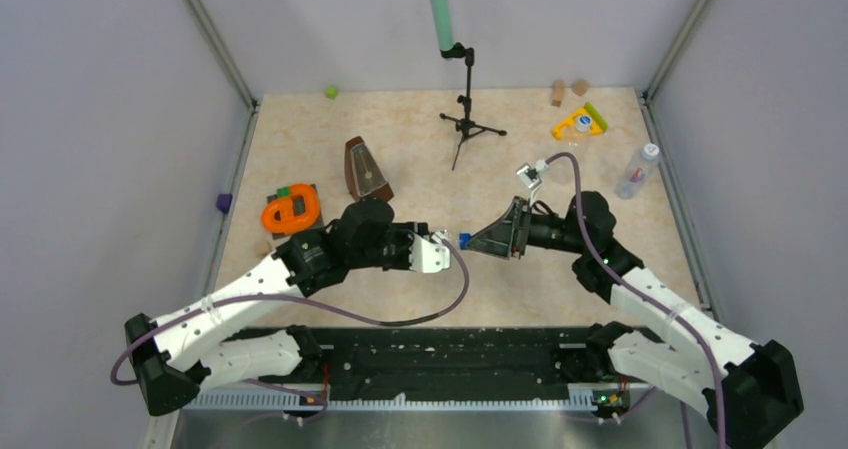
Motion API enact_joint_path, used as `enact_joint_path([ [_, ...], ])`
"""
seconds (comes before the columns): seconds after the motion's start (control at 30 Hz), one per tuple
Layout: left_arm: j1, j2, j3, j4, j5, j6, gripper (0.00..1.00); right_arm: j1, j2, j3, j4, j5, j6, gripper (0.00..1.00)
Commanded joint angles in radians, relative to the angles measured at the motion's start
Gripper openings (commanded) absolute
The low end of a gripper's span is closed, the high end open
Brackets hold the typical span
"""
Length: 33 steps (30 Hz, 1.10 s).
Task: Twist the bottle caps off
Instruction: Unscrew the bottle cap from the plastic bottle.
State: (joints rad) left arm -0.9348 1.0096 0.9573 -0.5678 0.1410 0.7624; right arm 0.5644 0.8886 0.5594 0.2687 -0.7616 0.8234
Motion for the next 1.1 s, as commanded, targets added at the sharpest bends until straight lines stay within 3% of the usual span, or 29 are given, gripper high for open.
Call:
enact_joint_path([
  [0.0, 0.001, -0.009, 0.005, 0.046, 0.012, 0.004, 0.0, -0.007, 0.026, 0.044, 0.115, -0.035, 0.041, 0.35],
  [0.07, 0.001, -0.001, 0.01, 0.046, 0.014, 0.004, 0.0, -0.008, 0.048, 0.053, 0.117, -0.04, 0.043, 0.33],
  [0.13, 0.001, 0.001, 0.013, 0.046, 0.013, 0.003, 0.0, -0.008, 0.057, 0.054, 0.112, -0.042, 0.033, 0.22],
  [0.53, 0.001, 0.005, 0.007, 0.046, 0.012, 0.002, 0.0, -0.008, 0.056, 0.071, 0.057, -0.031, -0.018, 0.38],
  [0.77, 0.001, 0.003, 0.002, 0.044, 0.008, 0.001, 0.0, -0.008, 0.051, 0.067, 0.056, -0.032, -0.016, 0.36],
  [0.97, 0.001, 0.003, 0.001, 0.045, 0.009, -0.006, 0.0, -0.006, 0.042, 0.068, 0.019, -0.046, -0.053, 0.22],
  [1.07, 0.002, 0.009, 0.012, 0.047, 0.031, -0.041, 0.0, 0.003, 0.033, 0.073, -0.015, -0.05, -0.11, 0.0],
])
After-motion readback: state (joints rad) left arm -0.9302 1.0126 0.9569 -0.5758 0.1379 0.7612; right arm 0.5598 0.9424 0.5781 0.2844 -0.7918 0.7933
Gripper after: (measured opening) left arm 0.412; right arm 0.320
